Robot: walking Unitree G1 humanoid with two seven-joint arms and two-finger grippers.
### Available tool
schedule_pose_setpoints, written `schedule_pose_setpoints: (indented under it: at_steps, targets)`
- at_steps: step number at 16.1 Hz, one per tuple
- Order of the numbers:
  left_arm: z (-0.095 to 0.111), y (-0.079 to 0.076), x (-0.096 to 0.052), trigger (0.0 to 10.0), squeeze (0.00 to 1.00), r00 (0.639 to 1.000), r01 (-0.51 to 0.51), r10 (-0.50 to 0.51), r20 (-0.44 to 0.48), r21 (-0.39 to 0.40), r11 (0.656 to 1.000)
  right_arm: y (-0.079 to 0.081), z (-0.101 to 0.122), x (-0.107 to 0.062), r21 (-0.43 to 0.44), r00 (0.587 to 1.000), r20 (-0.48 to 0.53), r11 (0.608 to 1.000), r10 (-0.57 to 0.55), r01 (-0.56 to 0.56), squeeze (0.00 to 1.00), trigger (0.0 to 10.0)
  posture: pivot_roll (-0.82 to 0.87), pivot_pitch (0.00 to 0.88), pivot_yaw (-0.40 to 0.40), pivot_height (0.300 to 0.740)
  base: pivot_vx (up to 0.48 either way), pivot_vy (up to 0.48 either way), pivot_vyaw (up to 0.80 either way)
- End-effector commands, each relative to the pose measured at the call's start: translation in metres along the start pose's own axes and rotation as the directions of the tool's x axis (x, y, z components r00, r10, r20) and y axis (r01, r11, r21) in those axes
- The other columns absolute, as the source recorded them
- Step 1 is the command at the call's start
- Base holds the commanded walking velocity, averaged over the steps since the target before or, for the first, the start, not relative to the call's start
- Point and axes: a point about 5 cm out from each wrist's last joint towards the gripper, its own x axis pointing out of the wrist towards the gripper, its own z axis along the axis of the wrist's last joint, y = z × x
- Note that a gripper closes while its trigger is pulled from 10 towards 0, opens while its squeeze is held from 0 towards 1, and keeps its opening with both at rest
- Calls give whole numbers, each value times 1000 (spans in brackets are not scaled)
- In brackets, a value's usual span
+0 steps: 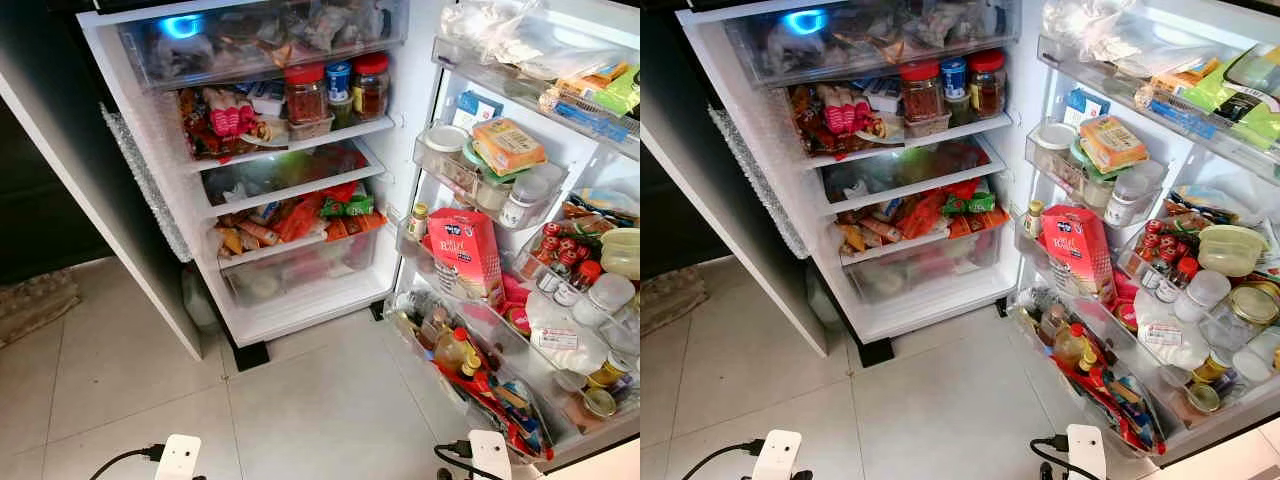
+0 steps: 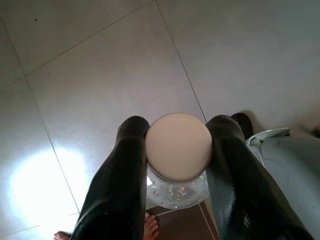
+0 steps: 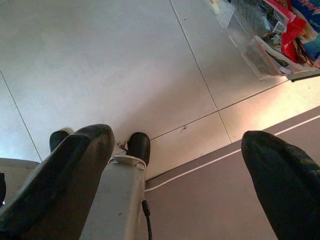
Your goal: Restocking fridge
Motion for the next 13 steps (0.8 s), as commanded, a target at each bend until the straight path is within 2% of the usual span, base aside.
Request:
schedule_pose_setpoints:
  at_steps: [1,4,8,10,12,13]
  targets:
    - [-6,1,-1,10000,0,1000,3,-3,-11,-20,1000,2,-2,0,0,1000,-11,1000,6,-6,0,10000,55,58,36,740,0,0,0]
    - [-6,0,-2,10000,0,1000,14,-14,-6,-48,999,2,-3,0,-2,1000,-13,1000,5,-5,0,10000,66,58,33,740,0,0,0]
    - [-7,0,-2,10000,0,999,31,-32,-23,-53,998,2,-2,0,-14,1000,-8,1000,13,-13,0,10000,58,59,31,740,259,0,0]
    - [-7,-1,-1,10000,0,999,43,-44,-28,-38,998,2,0,0,-56,1000,-8,998,11,-11,0,10000,59,60,30,740,294,0,0]
    - [-7,-1,-1,10000,0,999,43,-44,-31,-41,998,2,1,0,-86,1000,-6,996,17,-17,0,10000,59,60,30,740,309,0,800]
    - [-7,-1,-1,10000,0,998,44,-46,-32,-39,998,2,0,0,-67,1000,-12,998,16,-17,0,10000,58,59,29,740,315,0,800]
